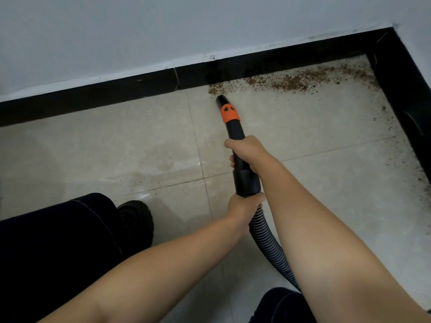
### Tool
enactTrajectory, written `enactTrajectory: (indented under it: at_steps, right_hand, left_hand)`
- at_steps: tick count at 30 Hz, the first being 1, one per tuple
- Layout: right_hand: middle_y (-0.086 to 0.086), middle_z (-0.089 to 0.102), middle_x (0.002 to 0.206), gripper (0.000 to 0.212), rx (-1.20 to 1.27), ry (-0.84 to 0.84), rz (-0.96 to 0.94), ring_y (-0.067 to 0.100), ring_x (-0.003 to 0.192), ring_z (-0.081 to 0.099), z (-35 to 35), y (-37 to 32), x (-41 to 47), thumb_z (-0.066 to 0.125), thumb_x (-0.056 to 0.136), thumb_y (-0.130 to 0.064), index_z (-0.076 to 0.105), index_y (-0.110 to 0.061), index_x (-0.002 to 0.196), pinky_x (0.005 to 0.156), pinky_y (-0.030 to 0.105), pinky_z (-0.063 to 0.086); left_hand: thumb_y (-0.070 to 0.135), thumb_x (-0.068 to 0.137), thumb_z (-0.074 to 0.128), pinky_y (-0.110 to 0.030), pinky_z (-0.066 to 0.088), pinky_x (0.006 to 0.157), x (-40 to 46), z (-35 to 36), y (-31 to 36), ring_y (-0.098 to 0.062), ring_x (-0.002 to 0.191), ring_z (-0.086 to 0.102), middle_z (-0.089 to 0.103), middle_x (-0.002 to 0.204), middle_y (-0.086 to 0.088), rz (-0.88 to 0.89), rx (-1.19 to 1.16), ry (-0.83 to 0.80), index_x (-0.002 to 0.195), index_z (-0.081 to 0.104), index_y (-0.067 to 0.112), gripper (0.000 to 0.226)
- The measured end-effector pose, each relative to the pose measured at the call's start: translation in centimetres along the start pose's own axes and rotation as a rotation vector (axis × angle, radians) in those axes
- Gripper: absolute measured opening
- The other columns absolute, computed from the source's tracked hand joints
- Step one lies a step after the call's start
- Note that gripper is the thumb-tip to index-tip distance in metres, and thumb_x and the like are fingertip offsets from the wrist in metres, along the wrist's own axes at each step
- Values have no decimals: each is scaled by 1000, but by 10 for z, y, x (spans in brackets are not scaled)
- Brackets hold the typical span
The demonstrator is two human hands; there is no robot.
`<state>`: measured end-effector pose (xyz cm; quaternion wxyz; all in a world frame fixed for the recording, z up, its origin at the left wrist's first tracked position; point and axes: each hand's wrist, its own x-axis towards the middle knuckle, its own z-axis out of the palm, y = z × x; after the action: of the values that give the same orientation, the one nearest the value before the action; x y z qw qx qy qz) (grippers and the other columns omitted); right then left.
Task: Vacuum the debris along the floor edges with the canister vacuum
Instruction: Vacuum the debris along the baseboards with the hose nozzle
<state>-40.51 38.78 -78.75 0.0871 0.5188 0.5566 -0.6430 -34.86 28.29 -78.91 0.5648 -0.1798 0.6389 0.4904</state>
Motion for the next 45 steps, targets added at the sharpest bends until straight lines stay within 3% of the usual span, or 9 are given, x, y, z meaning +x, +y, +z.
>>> enactTrajectory:
  at_steps: [5,8,12,20,25,32,42,45]
  right_hand:
    - [5,56,55,14,-50,-65,-8,10,31,52,13,-2,0,60,81,-17,50,-10,87,38,17,43]
    - [5,56,57,13,-2,-17,-8,10,33,52,10,-5,2,60,82,-18,49,-11,84,39,18,45]
    - [7,56,59,14,104,84,-6,12,37,52,-12,-6,7,61,83,-17,48,-11,81,37,17,44]
    - [9,55,64,18,168,186,26,18,45,53,-61,-16,16,62,84,-16,48,-7,91,37,19,45]
    - [10,55,67,27,132,144,31,18,48,53,-66,-25,18,62,86,-16,48,-4,104,36,19,46]
    - [9,54,65,19,75,83,25,16,46,53,-46,-27,13,61,84,-15,48,-5,94,36,18,45]
    - [6,56,61,15,-23,-26,1,11,34,53,-10,-22,10,61,82,-17,48,-9,87,39,19,45]
    - [7,56,61,14,-4,-50,2,11,36,53,-4,-22,11,61,82,-17,48,-10,85,39,18,45]
  left_hand:
    - [5,83,62,-23,45,54,-2,-6,0,-16,60,54,56,67,-4,4,-57,26,78,57,10,9]
    - [5,83,62,-20,45,49,0,-8,6,-16,59,53,56,68,-5,10,-19,4,81,57,8,7]
    - [4,82,65,-28,48,63,5,-1,14,-22,71,56,59,85,-14,34,66,-53,96,59,3,15]
    - [5,81,67,-31,45,72,12,39,34,-16,60,50,54,70,-5,-1,145,-116,96,57,4,18]
    - [5,81,66,-31,43,71,14,46,38,-16,62,51,54,71,-5,2,103,-111,95,56,3,17]
    - [5,81,66,-33,47,73,12,37,31,-24,82,57,59,89,-13,1,35,-74,100,60,3,20]
    - [0,82,62,-30,46,61,4,15,21,-20,63,53,54,67,-7,-10,-100,-16,89,56,3,10]
    - [0,81,63,-33,46,66,4,8,21,-23,65,52,54,67,-8,6,-115,6,85,55,4,9]
